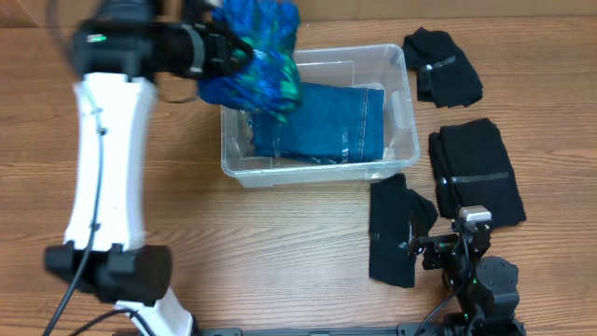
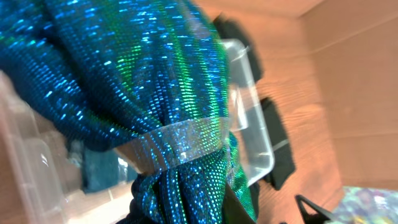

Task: Pack container
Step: 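Carry the bundle with the left gripper and place it in the bin's left side, then raise the left arm clear and reach the right gripper to the large black garment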

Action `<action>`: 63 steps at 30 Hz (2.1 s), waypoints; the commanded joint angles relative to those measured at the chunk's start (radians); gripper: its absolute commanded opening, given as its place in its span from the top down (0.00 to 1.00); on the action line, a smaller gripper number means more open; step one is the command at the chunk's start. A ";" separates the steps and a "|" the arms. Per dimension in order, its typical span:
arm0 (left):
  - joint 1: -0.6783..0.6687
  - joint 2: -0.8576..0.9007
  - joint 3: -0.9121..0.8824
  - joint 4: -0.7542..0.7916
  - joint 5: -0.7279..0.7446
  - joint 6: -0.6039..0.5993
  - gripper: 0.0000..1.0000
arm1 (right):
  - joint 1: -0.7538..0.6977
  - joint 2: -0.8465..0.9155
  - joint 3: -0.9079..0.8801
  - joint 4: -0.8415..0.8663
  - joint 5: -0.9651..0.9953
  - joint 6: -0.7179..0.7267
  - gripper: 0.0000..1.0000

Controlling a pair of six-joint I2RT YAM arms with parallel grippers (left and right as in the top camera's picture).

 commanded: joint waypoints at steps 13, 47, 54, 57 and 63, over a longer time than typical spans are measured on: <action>-0.223 0.312 -0.039 0.003 -0.471 -0.282 0.95 | -0.003 -0.008 -0.009 -0.003 -0.002 0.004 0.00; -0.254 0.337 -0.032 0.019 -0.692 -0.153 0.56 | -0.003 -0.008 -0.009 -0.003 -0.002 0.004 0.00; -0.253 0.494 0.019 -0.069 -0.684 -0.198 0.62 | -0.003 -0.008 -0.009 -0.003 -0.002 0.004 0.00; -0.251 0.436 0.252 -0.217 -0.689 -0.172 0.46 | -0.003 -0.008 -0.009 -0.003 0.003 0.003 0.00; -0.164 0.145 0.467 -0.394 -0.850 -0.157 0.00 | -0.003 -0.008 -0.009 0.031 -0.197 0.005 0.00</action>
